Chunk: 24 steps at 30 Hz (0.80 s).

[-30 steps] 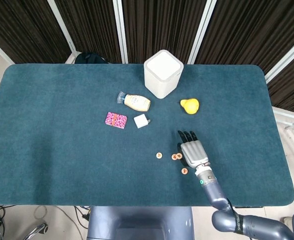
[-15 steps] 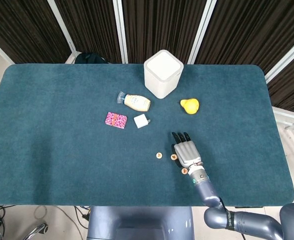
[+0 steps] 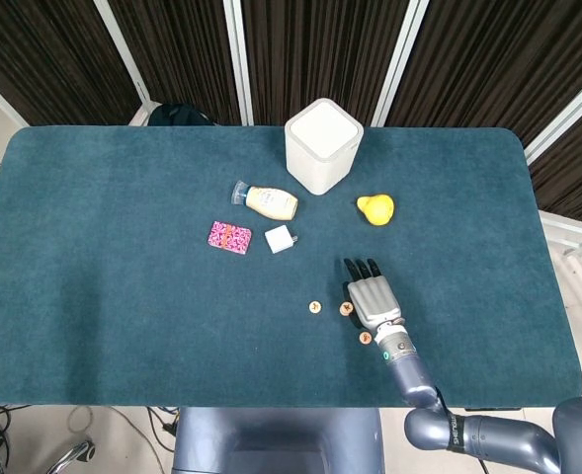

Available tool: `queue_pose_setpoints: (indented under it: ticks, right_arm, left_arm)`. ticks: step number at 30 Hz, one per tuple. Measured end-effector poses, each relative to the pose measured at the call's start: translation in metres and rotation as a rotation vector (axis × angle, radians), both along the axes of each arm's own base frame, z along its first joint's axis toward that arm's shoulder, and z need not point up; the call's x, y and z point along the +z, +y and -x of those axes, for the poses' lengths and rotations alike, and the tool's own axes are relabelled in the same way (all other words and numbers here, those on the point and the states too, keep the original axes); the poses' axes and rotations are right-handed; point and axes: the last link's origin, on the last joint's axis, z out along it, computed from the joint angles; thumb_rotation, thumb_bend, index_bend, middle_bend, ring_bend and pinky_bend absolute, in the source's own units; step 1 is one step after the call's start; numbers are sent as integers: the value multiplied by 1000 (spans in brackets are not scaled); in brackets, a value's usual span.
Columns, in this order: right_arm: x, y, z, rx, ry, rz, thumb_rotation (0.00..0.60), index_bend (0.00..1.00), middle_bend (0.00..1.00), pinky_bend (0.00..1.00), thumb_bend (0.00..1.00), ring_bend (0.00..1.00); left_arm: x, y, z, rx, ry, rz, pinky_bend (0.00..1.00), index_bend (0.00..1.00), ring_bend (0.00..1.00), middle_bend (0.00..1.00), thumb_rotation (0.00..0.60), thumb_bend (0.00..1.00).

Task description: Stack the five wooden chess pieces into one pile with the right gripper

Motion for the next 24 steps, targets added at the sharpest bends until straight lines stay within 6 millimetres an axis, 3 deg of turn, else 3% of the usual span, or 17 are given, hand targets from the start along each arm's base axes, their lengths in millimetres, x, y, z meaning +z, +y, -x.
queue_pose_setpoints:
  ticks: [24]
  right_arm:
    - [-2, 4, 0, -6, 0, -21, 600, 427, 0, 0, 393, 0]
  left_arm:
    - [1, 0, 0, 2, -2, -4, 88, 50, 0, 0, 600, 153]
